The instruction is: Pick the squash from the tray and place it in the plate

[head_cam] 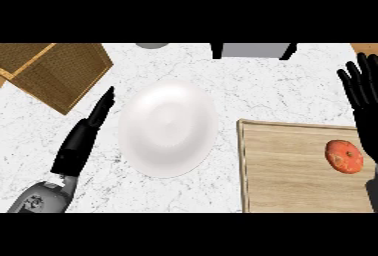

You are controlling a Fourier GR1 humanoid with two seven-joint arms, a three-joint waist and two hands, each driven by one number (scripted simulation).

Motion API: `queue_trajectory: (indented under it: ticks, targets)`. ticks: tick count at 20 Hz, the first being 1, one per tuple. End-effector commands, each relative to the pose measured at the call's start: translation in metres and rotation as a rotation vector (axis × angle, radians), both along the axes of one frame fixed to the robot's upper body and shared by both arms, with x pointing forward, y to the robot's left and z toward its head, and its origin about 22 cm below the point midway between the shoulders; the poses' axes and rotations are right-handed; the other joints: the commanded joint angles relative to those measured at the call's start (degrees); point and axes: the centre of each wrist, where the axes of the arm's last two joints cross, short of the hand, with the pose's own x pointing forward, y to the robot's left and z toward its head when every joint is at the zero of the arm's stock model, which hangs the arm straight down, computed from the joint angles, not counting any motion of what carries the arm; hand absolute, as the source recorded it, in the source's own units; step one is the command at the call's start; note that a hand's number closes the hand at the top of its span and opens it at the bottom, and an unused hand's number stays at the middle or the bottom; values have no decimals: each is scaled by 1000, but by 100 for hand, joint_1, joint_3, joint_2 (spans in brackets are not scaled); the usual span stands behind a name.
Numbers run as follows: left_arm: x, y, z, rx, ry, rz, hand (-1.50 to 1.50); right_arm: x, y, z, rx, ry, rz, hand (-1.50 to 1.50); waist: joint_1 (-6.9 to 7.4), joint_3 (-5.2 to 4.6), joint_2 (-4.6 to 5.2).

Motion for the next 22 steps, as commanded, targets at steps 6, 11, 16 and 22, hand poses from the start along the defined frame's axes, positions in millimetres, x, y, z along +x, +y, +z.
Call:
queue_trajectory:
  ticks: [6,11,16,22]
  targets:
    - [-52,32,-85,-212,452,380,0,-44,-138,48,-118,-40,-739,150,-527,12,-10]
    - [-55,13,-85,-329,460,299,0,-99,-185,-15,-264,117,-1280,-150,-494,46,-8]
    - [-33,7,-72,-340,476,266,0,-151,-152,-29,-248,8,-1286,-150,-261,55,-36]
    - [-33,21,-83,-342,475,260,0,-173,-127,-6,-415,263,-1157,-150,-204,35,2]
